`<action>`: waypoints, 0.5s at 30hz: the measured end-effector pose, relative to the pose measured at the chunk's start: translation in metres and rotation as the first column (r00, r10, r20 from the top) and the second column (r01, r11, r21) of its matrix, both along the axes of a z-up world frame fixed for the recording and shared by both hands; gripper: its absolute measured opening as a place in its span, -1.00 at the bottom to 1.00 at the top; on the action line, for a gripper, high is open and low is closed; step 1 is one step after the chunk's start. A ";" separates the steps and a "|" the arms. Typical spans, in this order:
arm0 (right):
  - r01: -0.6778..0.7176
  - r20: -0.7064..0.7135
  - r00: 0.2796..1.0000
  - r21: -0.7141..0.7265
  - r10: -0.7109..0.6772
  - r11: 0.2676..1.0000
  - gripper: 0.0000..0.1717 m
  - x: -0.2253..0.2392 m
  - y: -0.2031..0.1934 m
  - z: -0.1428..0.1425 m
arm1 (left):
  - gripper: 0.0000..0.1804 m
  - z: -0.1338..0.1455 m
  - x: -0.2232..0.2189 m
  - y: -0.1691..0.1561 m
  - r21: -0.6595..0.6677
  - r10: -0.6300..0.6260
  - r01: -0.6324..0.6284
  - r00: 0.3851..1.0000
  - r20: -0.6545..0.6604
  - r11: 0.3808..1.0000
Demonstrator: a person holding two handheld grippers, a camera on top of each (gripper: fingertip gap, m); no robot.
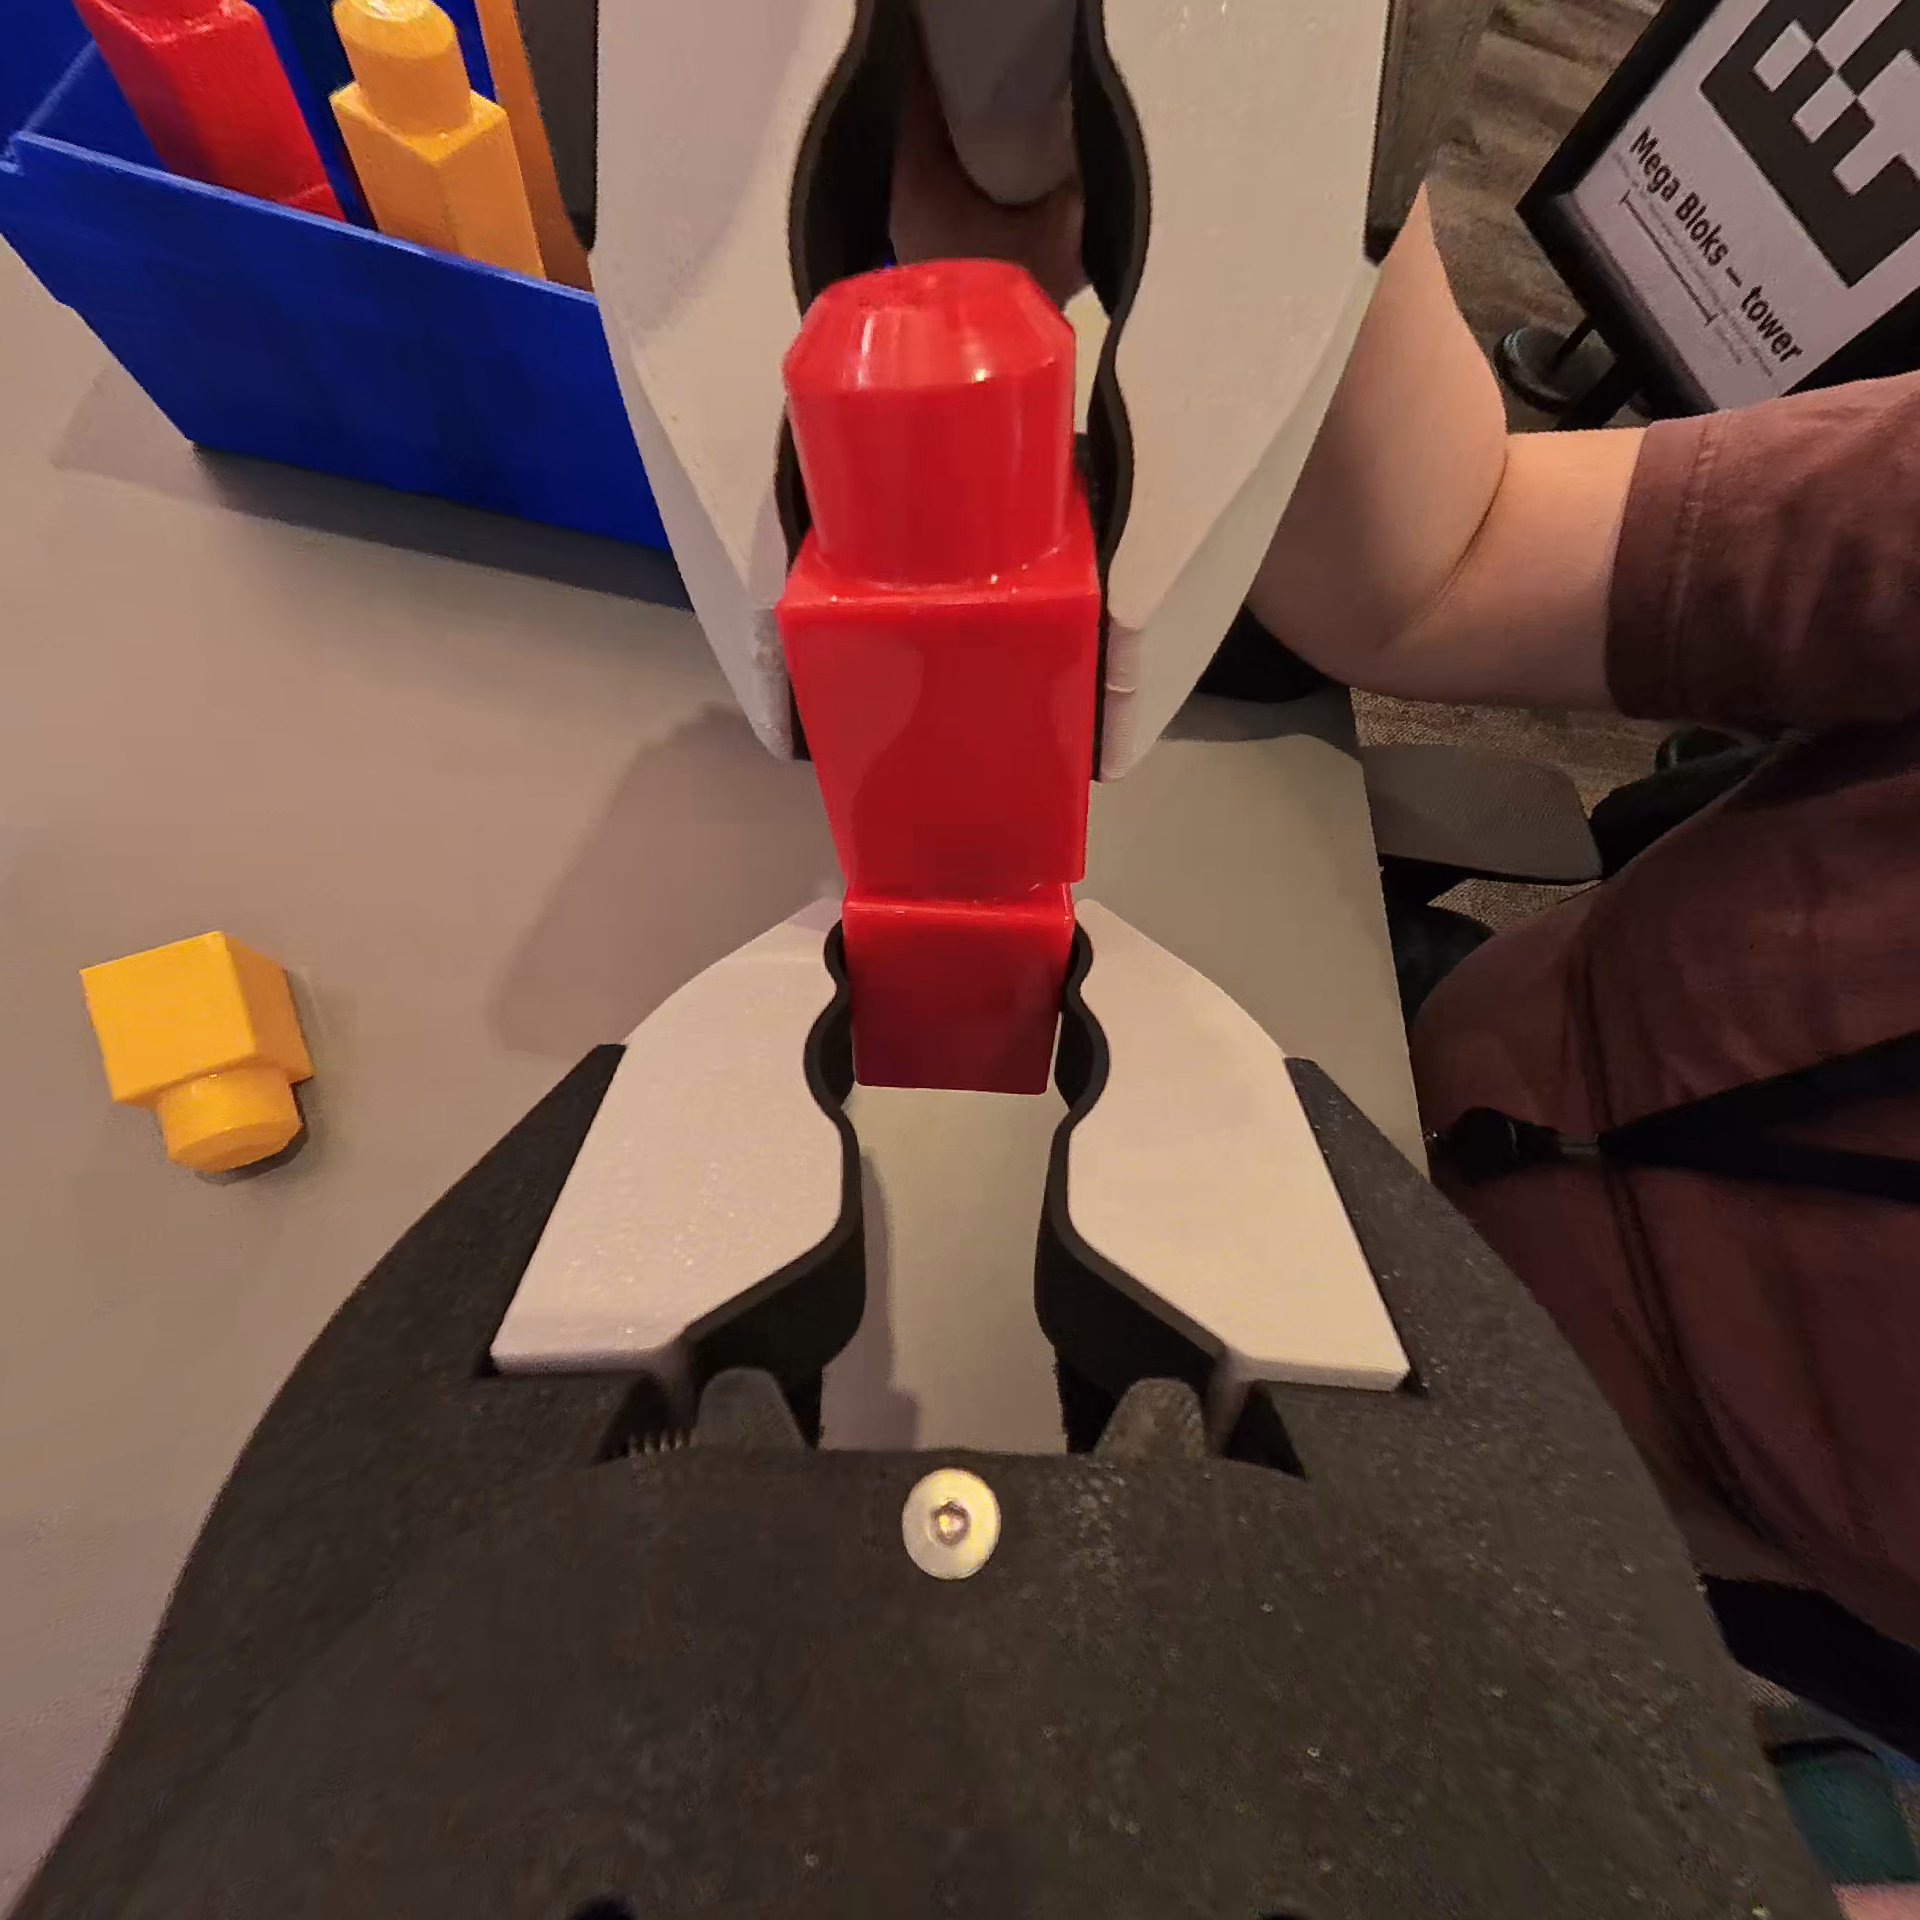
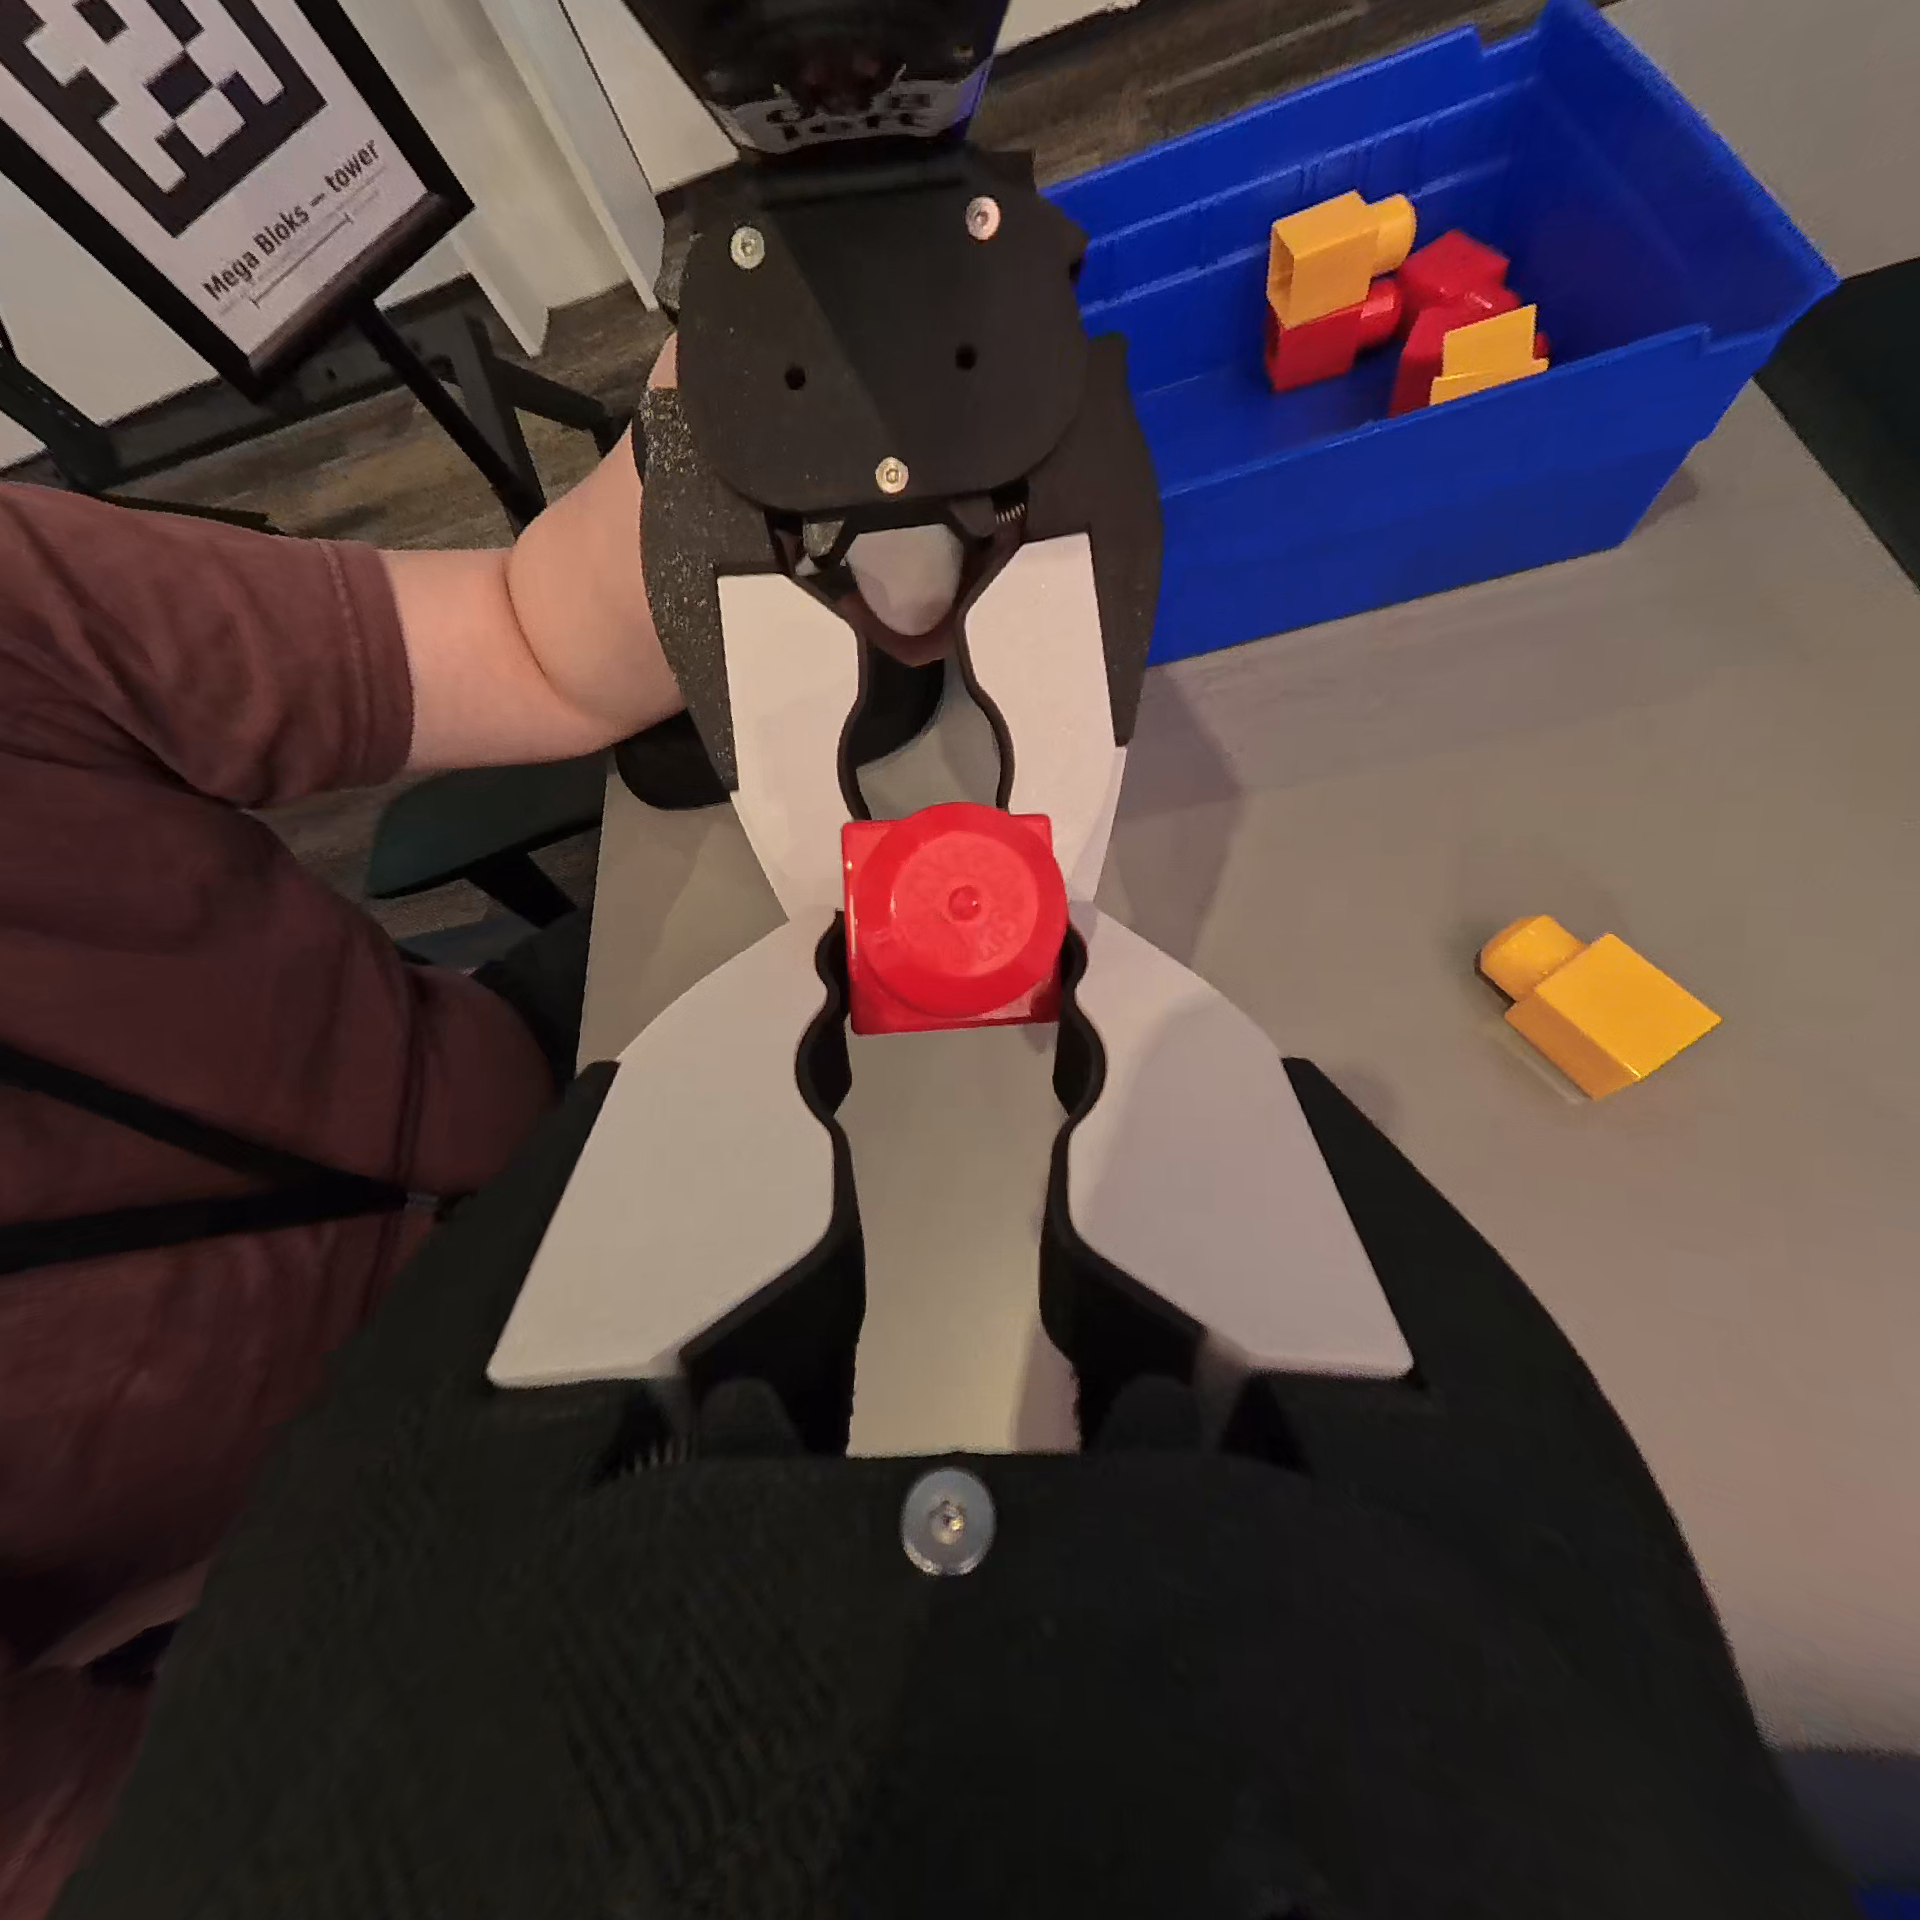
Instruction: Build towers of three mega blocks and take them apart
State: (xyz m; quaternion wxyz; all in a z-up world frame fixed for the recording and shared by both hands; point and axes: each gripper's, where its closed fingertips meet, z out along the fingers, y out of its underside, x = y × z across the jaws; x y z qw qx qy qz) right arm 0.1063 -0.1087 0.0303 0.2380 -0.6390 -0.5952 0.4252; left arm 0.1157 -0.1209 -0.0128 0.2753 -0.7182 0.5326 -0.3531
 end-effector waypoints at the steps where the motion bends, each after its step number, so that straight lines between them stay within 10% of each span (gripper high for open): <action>1: 0.002 -0.016 1.000 -0.010 -0.002 1.000 -0.57 -0.001 0.001 0.002 | -0.61 0.002 0.000 0.001 -0.009 0.002 -0.002 1.000 0.015 1.000; 15: 0.052 -0.141 0.989 0.003 -0.051 0.999 -0.57 -0.009 0.010 0.019 | -0.61 0.028 -0.007 0.011 -0.036 0.057 -0.051 0.984 0.168 0.998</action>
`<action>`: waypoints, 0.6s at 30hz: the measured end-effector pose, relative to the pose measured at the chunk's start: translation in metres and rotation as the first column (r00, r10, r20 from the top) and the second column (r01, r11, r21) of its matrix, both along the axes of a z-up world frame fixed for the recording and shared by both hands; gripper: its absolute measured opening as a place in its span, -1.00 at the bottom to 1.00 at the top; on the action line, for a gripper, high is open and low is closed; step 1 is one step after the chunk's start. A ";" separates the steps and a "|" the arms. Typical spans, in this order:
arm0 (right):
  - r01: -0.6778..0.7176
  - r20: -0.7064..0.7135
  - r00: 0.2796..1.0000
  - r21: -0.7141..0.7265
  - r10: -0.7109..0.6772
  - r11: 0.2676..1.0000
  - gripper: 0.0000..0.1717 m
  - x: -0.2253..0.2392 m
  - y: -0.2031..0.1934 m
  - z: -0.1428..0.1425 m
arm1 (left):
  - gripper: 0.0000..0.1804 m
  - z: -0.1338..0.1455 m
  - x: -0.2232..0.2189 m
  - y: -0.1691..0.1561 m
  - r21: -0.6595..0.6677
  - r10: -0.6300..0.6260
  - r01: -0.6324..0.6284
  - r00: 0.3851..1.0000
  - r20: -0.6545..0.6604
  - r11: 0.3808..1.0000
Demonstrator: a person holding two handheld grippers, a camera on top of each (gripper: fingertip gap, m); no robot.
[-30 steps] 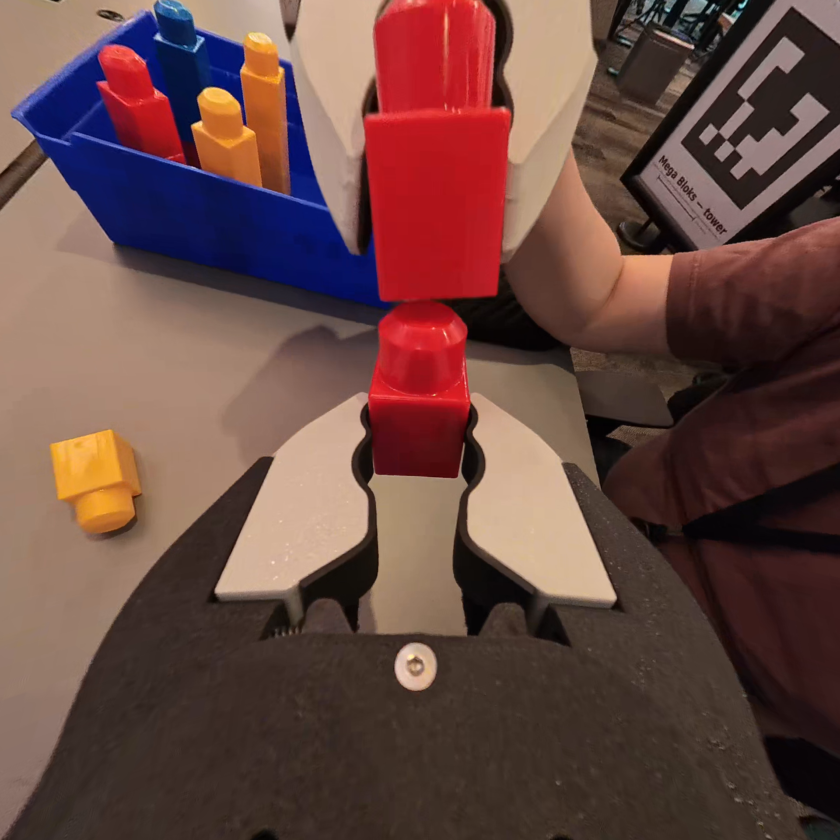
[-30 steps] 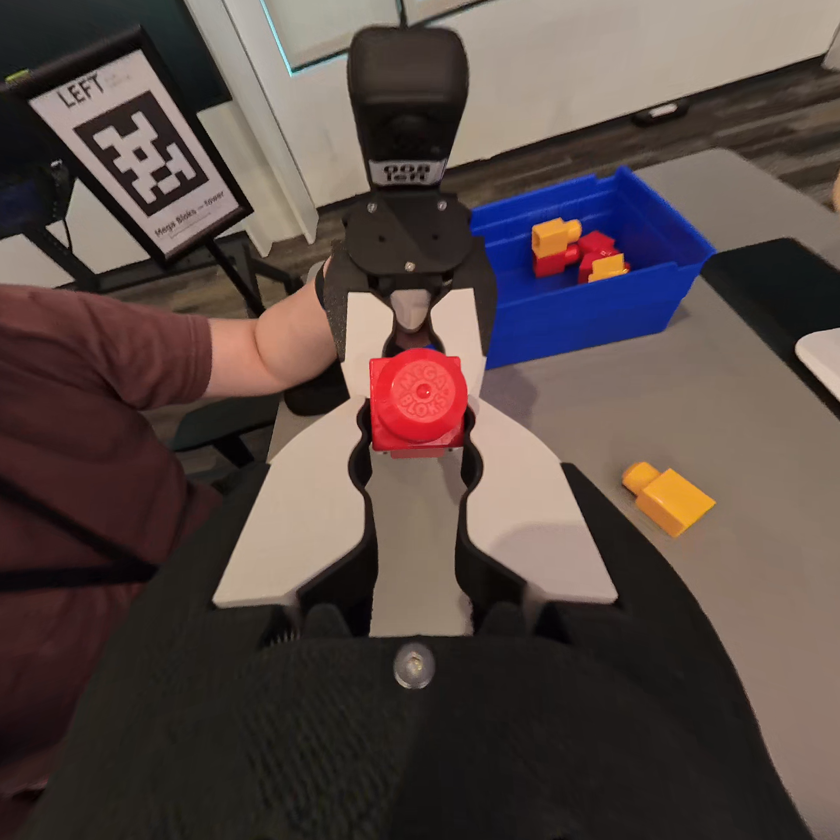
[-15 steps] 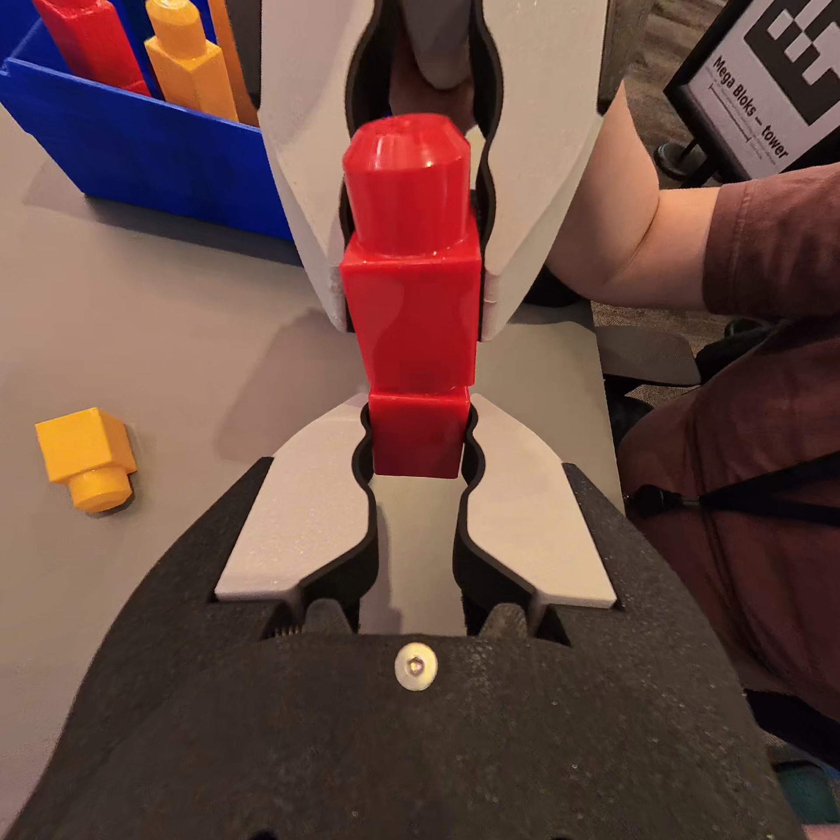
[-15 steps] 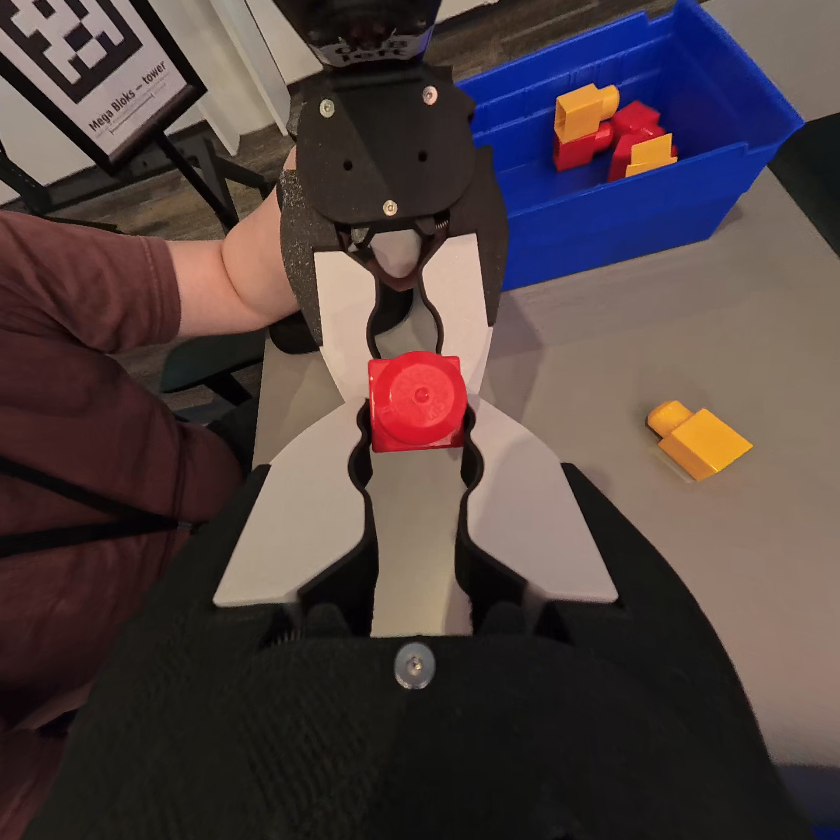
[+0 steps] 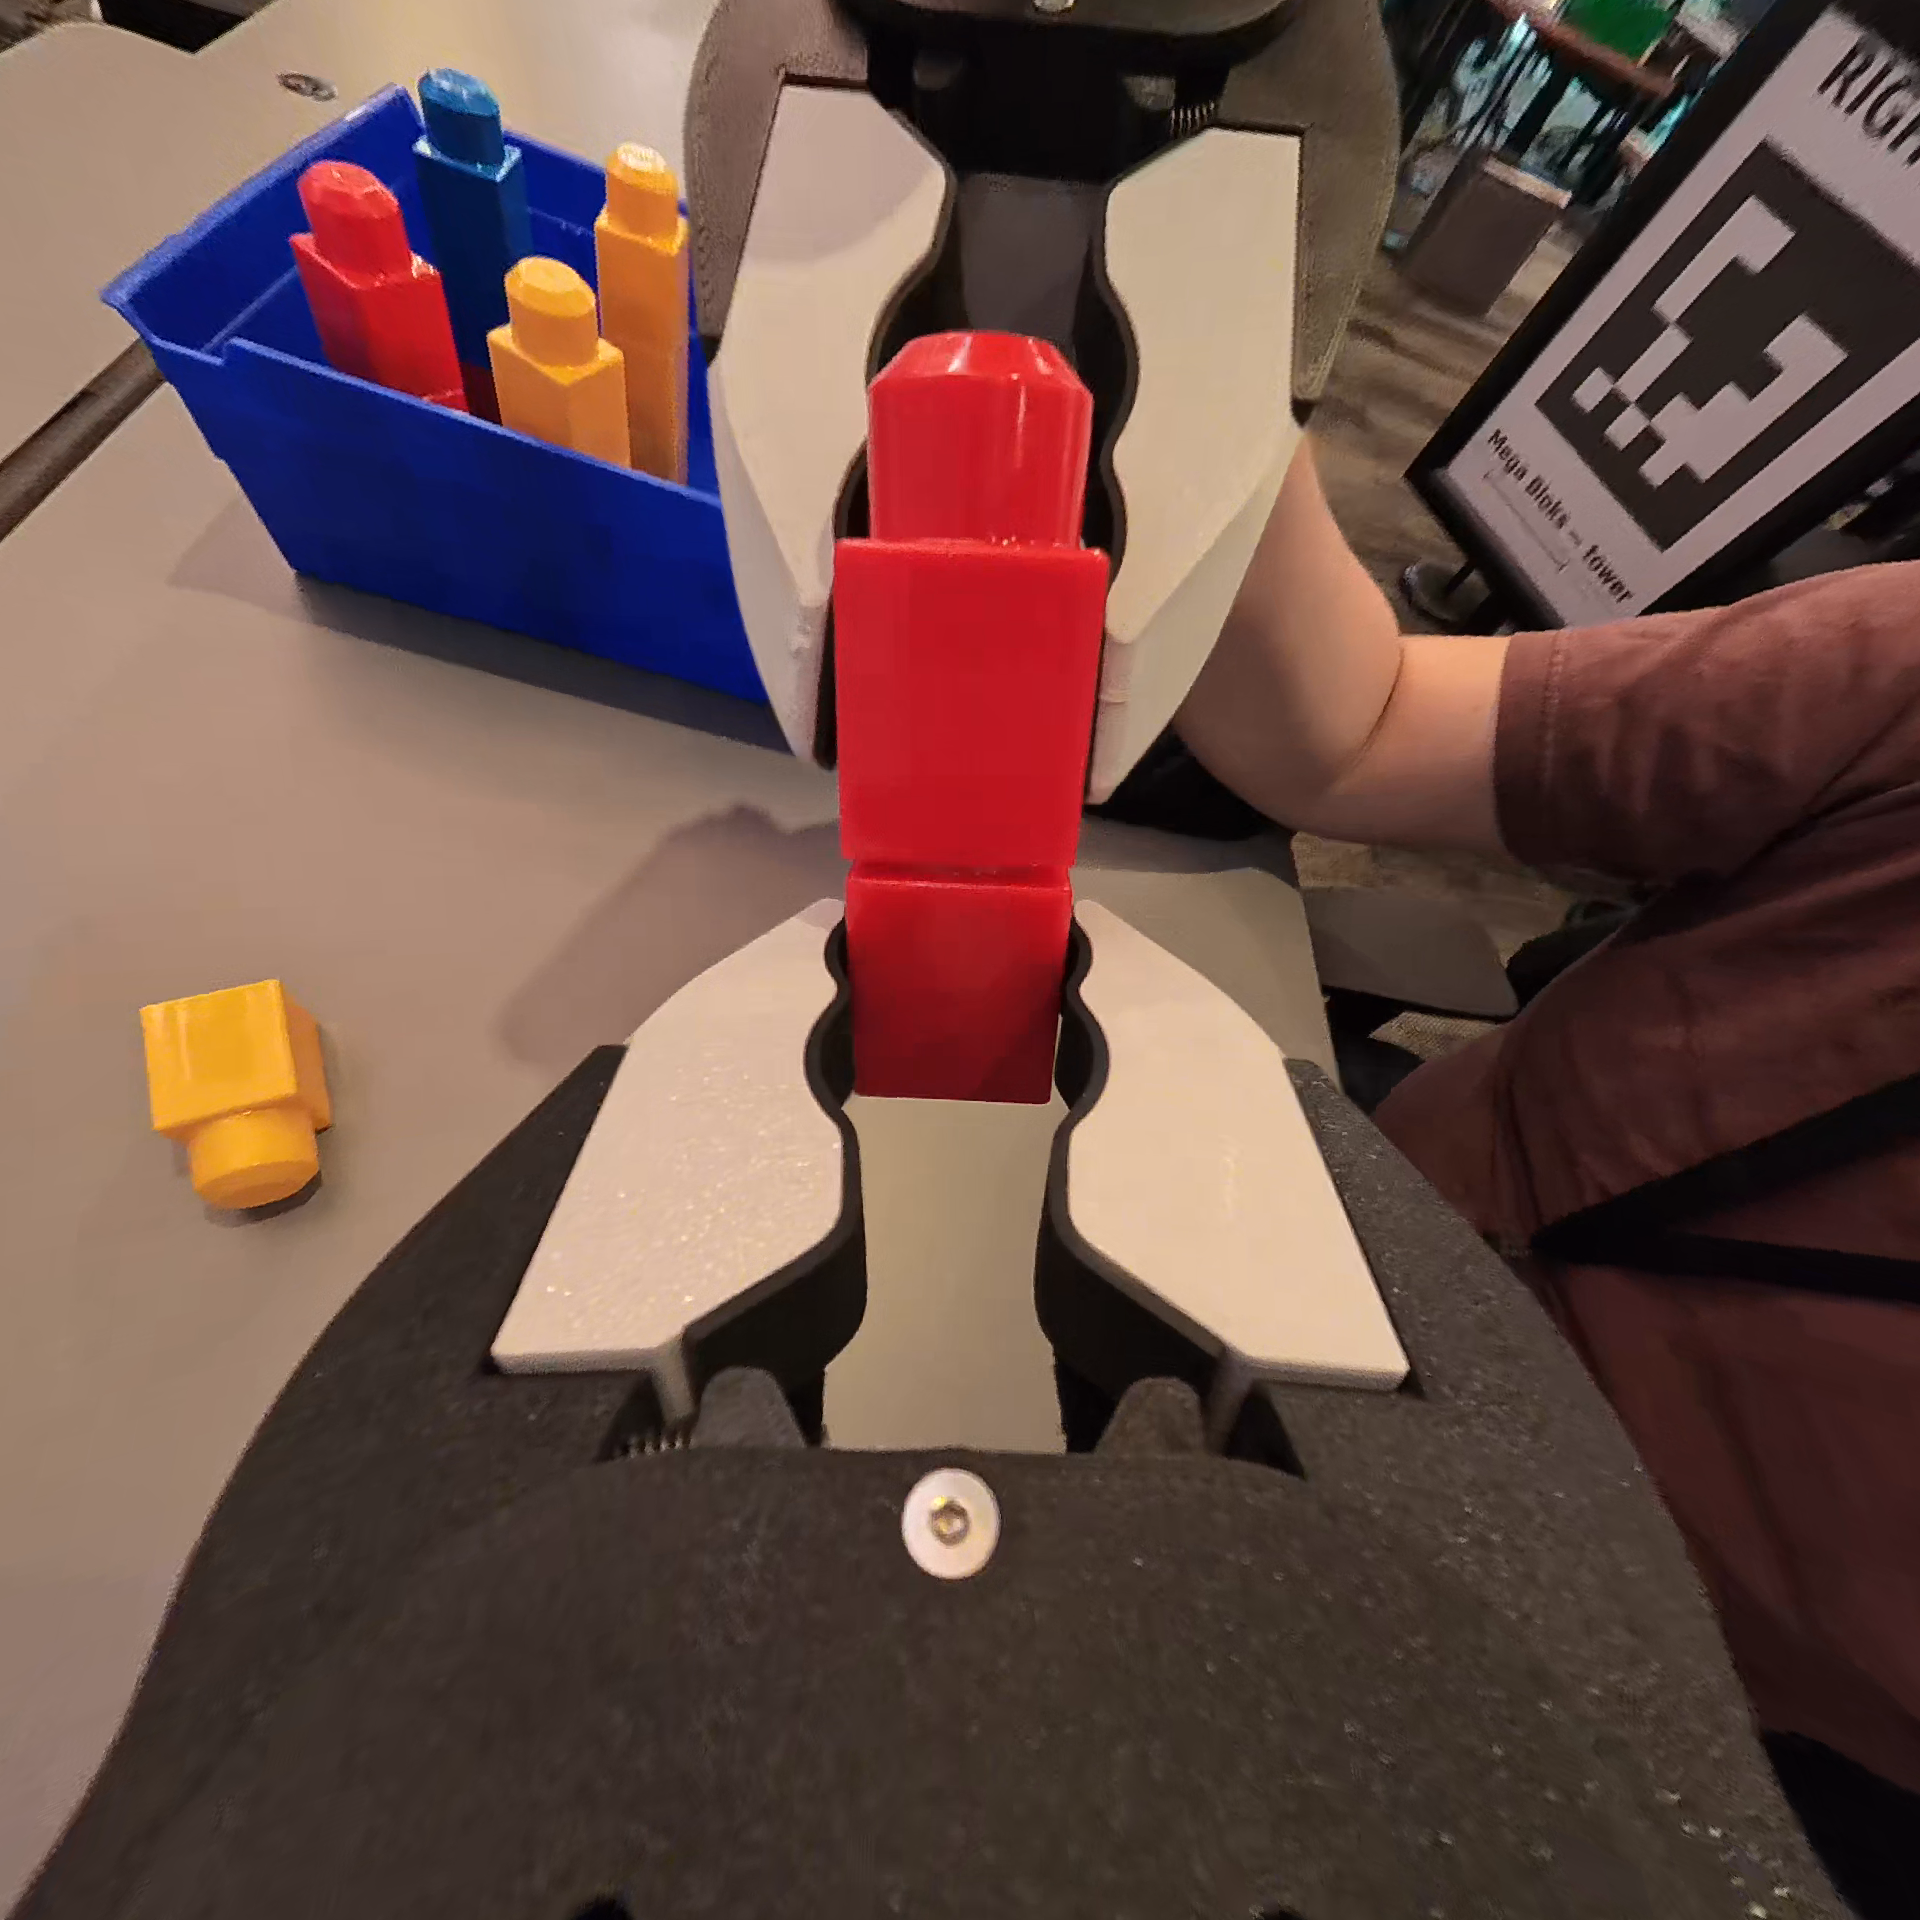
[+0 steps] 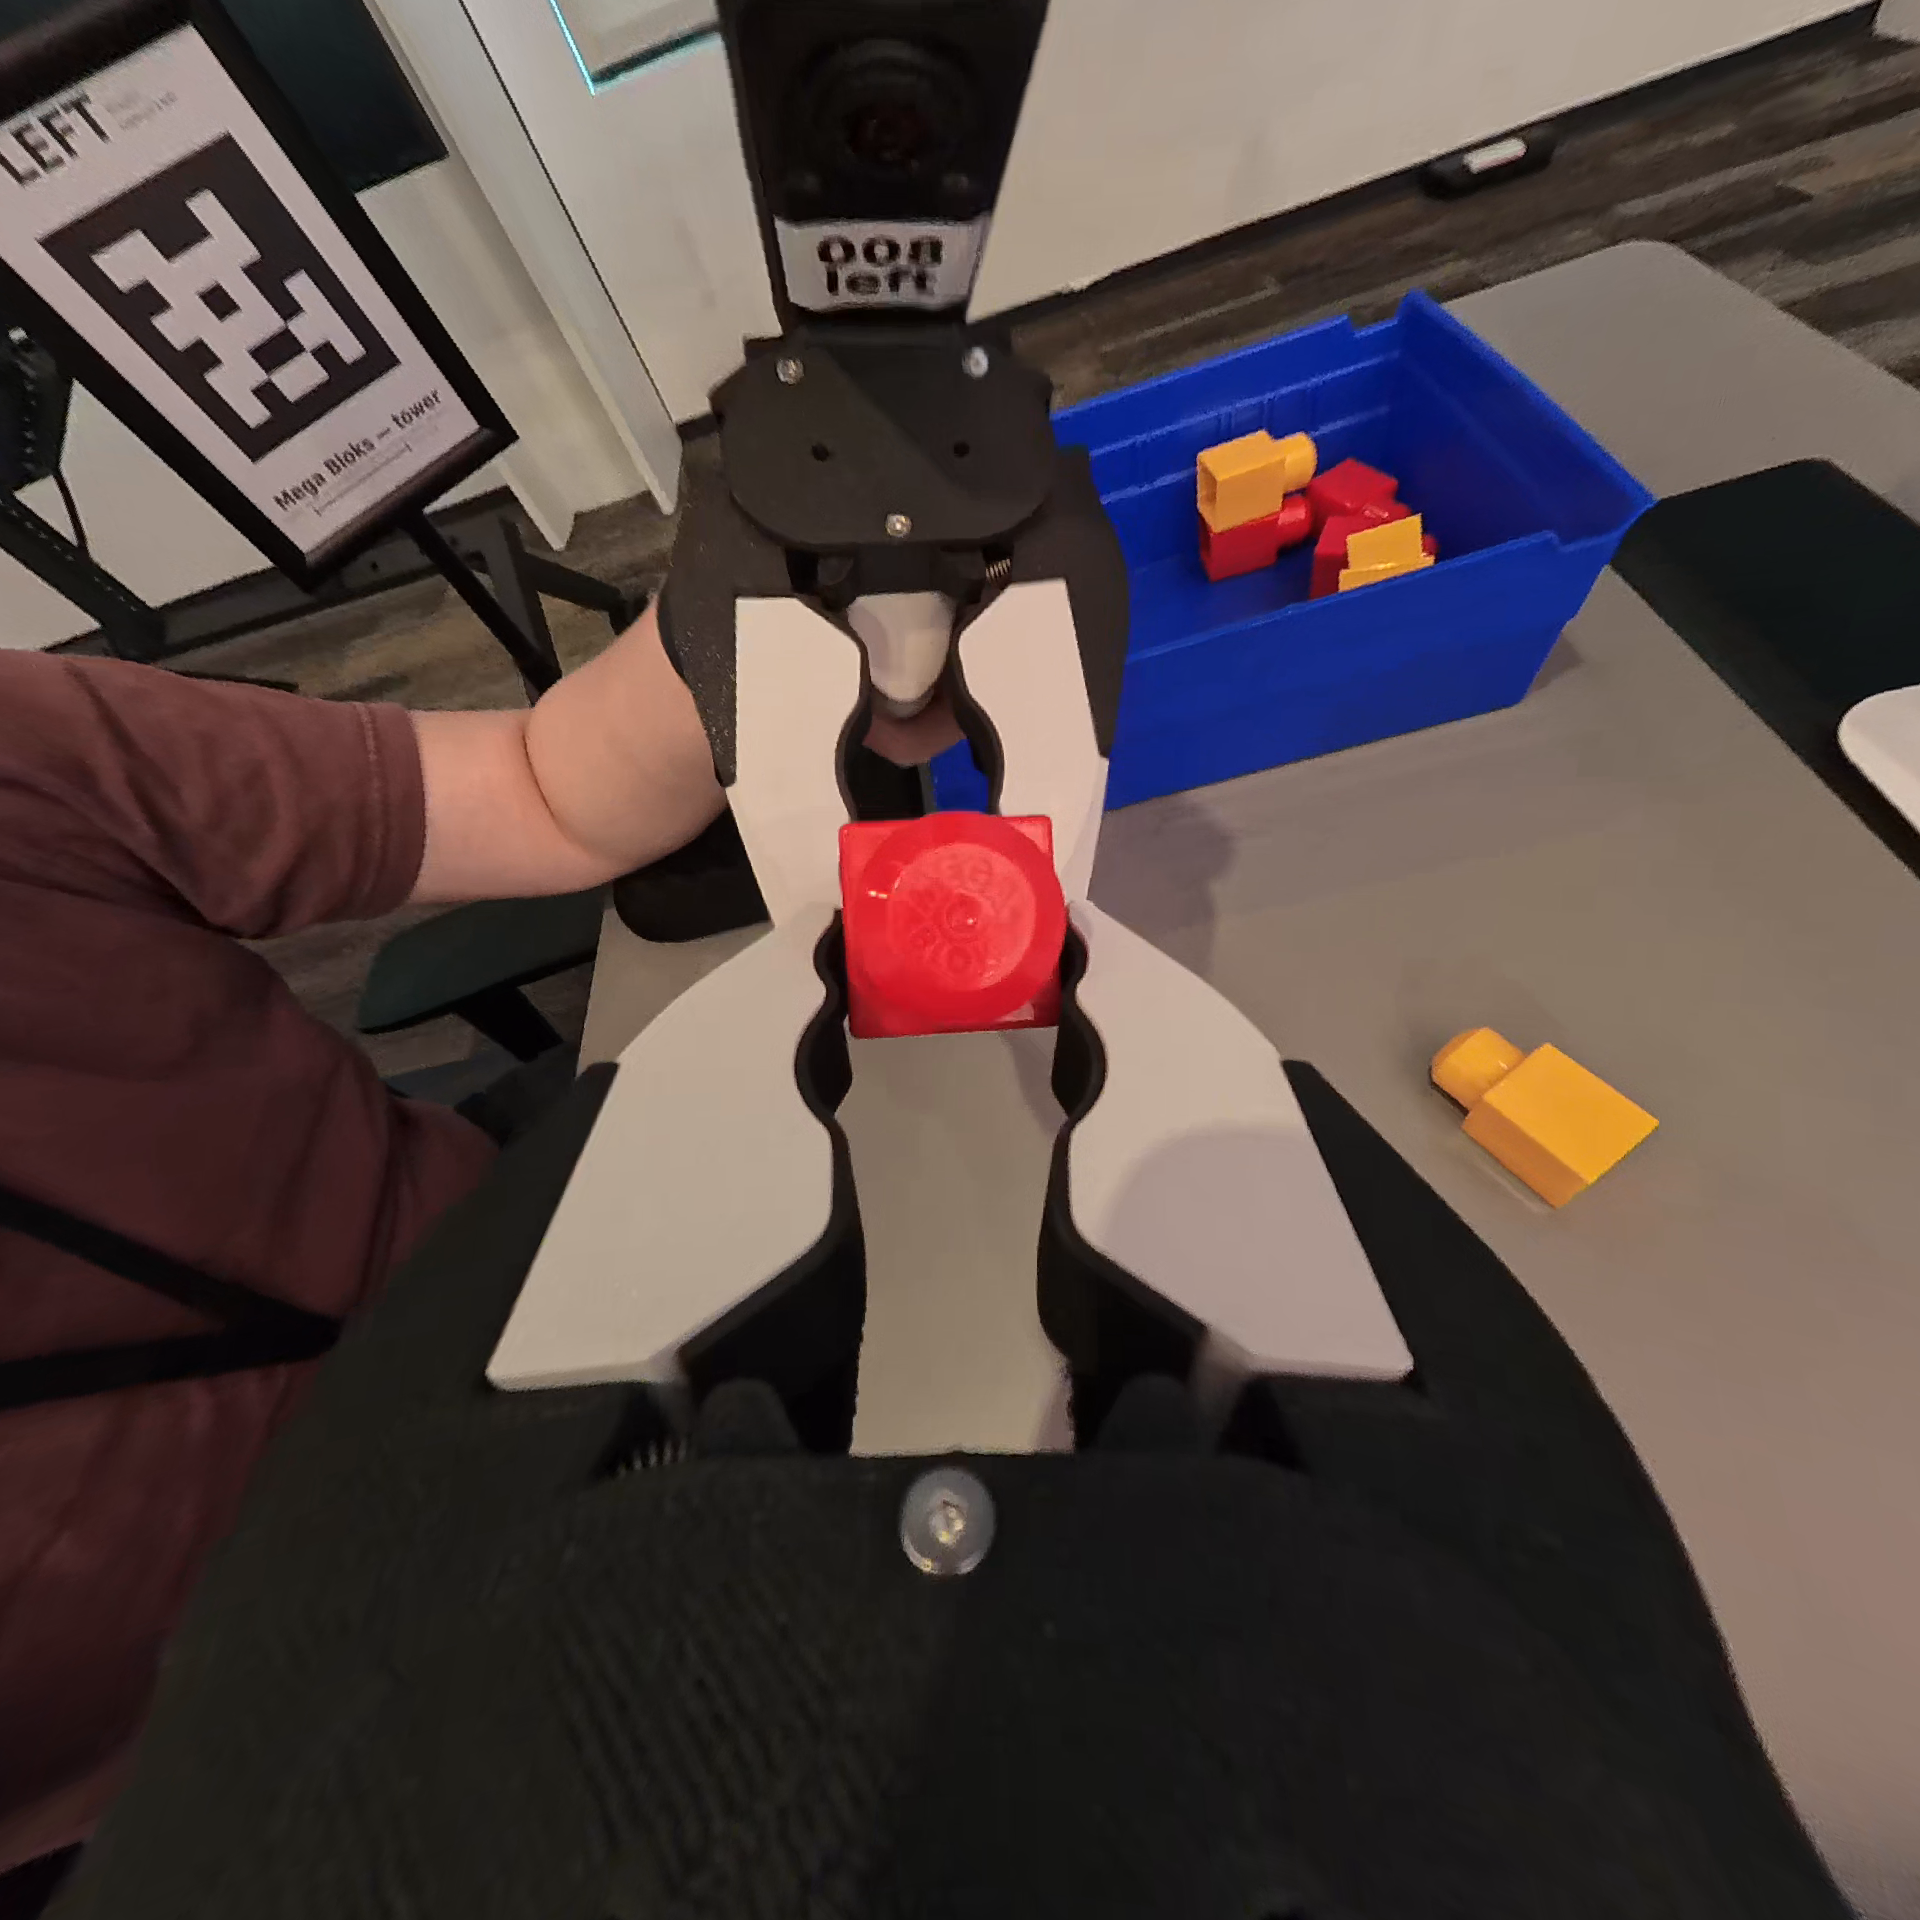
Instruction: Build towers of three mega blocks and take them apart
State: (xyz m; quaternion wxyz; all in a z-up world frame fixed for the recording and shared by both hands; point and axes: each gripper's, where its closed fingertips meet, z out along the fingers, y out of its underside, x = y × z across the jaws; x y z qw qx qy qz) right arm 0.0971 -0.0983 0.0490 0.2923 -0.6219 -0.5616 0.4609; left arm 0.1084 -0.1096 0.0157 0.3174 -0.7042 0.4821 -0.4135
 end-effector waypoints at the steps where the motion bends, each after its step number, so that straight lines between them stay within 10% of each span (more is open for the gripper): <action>1: -0.004 0.012 1.000 0.004 0.004 1.000 -0.57 -0.001 -0.001 -0.002 | -0.61 -0.002 -0.001 0.000 0.011 0.001 -0.001 1.000 -0.020 1.000; 18: -0.087 0.064 0.994 0.055 0.083 0.995 -0.57 0.003 -0.014 -0.010 | -0.61 -0.013 0.006 -0.011 0.025 -0.065 0.067 0.995 -0.079 0.997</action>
